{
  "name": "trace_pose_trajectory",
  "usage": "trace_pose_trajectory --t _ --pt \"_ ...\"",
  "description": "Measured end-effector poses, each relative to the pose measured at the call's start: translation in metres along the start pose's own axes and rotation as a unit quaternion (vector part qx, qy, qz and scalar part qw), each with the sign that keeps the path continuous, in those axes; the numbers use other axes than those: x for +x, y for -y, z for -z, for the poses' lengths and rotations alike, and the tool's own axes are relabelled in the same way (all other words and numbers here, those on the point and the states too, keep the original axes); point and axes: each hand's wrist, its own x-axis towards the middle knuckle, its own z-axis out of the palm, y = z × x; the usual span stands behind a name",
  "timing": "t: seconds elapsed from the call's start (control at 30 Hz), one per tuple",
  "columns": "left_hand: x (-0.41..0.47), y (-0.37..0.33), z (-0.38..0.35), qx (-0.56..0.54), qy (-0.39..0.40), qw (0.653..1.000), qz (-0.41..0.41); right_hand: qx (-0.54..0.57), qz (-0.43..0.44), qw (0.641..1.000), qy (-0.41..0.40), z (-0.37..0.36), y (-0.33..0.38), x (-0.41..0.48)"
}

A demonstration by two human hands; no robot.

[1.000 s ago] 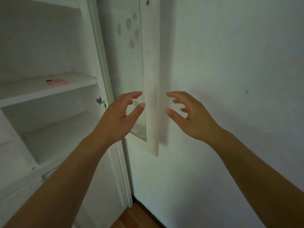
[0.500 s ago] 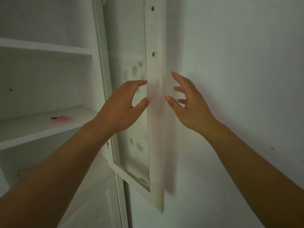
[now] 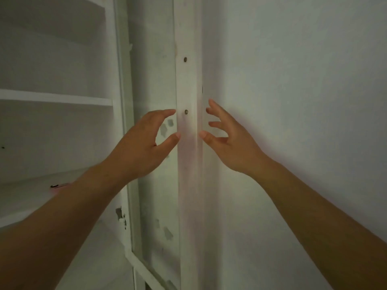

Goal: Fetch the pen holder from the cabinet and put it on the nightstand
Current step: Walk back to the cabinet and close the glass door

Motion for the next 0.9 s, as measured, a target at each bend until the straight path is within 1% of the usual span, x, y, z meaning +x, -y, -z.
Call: trace_pose_trajectory --t 0.13,0.5,0.6,0.73,0.83,0.9 --pt "0.005 0.001 0.004 -0.024 -0.008 1.0 0.018 0.035 0.013 0.998 0.044 0.0 0.0 0.009" --pt "0.002 0.004 0.009 -0.036 0.008 0.998 0.042 0.077 0.012 0.993 0.083 0.001 -0.004 0.019" --pt "-0.001 0.002 0.01 -0.052 0.0 0.998 0.036 0.082 0.017 0.993 0.078 -0.004 -0.005 0.017" --pt "-0.005 0.004 0.011 -0.088 -0.003 0.995 0.051 0.074 0.028 0.995 0.063 -0.01 -0.002 0.016" --pt "-0.006 0.007 0.017 -0.106 -0.014 0.993 0.054 0.037 0.047 0.997 0.057 -0.019 0.006 0.012" --pt "-0.006 0.007 0.024 -0.113 -0.026 0.992 0.056 0.047 0.063 0.996 0.051 -0.025 0.01 0.01"
